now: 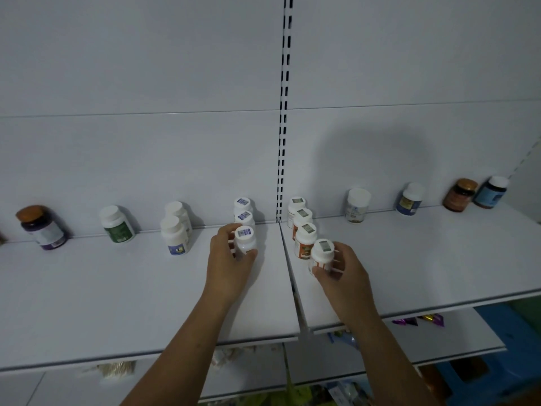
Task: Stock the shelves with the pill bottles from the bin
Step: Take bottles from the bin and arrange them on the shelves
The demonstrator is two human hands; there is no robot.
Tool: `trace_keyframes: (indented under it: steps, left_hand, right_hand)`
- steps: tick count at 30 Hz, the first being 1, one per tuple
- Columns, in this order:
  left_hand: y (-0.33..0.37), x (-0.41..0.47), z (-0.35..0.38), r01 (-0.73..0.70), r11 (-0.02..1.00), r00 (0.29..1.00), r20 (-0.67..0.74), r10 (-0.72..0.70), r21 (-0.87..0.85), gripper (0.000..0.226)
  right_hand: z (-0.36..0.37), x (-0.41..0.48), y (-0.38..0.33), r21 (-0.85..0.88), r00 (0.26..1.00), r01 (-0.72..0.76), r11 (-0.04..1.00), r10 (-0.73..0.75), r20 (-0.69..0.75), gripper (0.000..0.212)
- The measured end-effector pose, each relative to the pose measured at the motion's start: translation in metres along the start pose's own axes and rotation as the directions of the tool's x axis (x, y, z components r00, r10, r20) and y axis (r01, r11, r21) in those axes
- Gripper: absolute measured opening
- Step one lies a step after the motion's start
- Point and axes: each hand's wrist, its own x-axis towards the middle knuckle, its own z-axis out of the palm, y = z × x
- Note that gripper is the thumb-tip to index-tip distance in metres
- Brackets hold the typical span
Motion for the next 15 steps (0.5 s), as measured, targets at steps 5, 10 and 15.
trace_keyframes:
  steps: [5,10,15]
  left_hand:
    - [0.001,-0.004,0.0,0.037,0.999,0.999,0.003,-0.037,0.002,0.068]
    - [0.003,-0.013,-0.003,-0.001,1.0,1.0,0.022,0.0,0.028,0.07]
    - [0.011,-0.018,-0.008,0.009,0.999,0.998,0.066,-0.012,0.047,0.072]
  right_hand:
    - [-0.018,0.047,0.009,-0.17,0.999,-0.011,0.985,0.002,-0.053,0.05]
    - [-0.005,0.101,0.004,-0.28,0.997,0.074,0.957,-0.076,0.005,0.04]
    - [0.011,0.134,0.001,-0.227,0.999,0.049,0.973,-0.043,0.032,0.04]
